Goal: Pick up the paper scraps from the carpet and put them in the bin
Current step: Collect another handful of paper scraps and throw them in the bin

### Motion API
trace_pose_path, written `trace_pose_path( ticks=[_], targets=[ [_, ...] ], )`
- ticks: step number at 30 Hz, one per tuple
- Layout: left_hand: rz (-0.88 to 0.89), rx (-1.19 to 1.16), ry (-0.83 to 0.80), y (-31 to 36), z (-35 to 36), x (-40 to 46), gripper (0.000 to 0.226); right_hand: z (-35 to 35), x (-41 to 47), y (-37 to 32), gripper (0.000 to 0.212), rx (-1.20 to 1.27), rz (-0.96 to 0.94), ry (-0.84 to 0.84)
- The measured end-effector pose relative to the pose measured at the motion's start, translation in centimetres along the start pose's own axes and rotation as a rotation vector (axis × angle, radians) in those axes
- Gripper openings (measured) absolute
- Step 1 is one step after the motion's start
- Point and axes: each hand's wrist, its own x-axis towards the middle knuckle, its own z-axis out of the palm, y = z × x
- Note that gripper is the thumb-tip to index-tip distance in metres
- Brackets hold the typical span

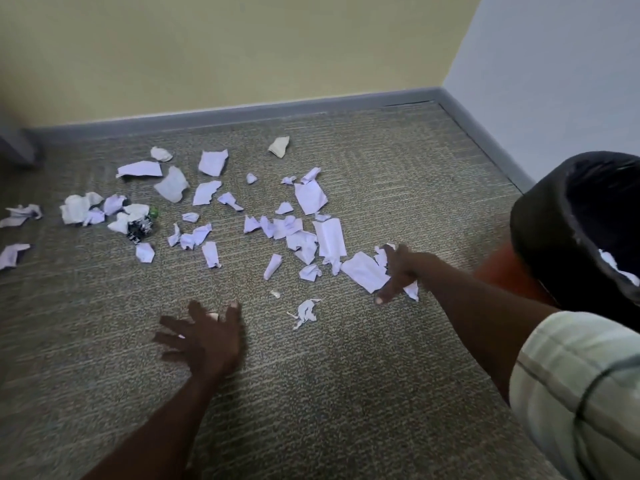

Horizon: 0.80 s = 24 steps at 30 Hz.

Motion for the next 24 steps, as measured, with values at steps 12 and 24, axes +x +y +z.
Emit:
trace_pose_path(
  ticks=[12,24],
  targets=[
    [0.643,0.003,-0.281,6.1,3.1,-2.2,0.149,0.1,-1.7,-6.2,0.143,0.057,-0.087,0.11],
    [0.961,0.095,-0.162,6.7,5.7,1.8,0.069,1.8,-1.1,-10.4,0.107,0.235,-0.279,0.254]
  ],
)
